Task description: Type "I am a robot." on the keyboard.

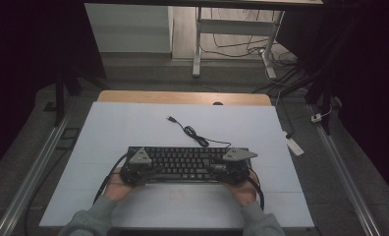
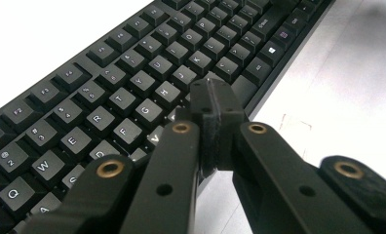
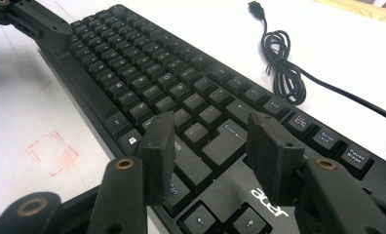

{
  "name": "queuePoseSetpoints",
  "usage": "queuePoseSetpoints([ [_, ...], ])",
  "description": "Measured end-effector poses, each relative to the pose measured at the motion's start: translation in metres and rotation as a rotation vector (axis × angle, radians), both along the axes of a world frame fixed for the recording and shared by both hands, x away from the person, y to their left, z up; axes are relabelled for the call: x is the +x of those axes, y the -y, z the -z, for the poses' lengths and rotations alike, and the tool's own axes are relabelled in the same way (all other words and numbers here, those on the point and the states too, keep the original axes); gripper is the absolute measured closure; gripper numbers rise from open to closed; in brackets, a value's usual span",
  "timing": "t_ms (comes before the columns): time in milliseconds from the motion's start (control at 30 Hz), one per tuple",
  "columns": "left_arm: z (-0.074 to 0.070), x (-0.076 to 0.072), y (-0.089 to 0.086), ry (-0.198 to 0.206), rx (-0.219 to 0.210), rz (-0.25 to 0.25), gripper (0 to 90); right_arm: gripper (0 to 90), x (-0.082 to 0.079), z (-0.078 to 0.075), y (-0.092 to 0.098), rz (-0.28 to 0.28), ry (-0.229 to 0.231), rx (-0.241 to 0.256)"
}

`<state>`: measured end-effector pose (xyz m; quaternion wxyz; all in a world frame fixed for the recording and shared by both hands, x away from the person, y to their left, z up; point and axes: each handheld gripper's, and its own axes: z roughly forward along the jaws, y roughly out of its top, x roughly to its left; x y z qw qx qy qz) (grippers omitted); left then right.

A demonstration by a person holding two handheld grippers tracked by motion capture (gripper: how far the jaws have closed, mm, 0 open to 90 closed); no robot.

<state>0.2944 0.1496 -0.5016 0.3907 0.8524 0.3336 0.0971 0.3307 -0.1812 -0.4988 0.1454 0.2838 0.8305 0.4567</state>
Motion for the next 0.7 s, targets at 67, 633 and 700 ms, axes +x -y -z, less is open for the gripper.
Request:
queuePoseSetpoints([
  [67, 0.001, 0.000, 0.001, -0.004, 0.005, 0.001, 89.0, 53.8, 0.000, 0.000, 0.000, -0.001, 0.000, 0.000],
  [633, 0.013, 0.004, 0.010, -0.033, 0.053, 0.019, 89.0, 53.8, 0.000, 0.001, 0.000, 0.002, -0.003, -0.007],
  [700, 0.014, 0.004, 0.011, -0.034, 0.052, 0.017, 89.0, 53.8, 0.000, 0.001, 0.000, 0.003, -0.003, -0.007],
])
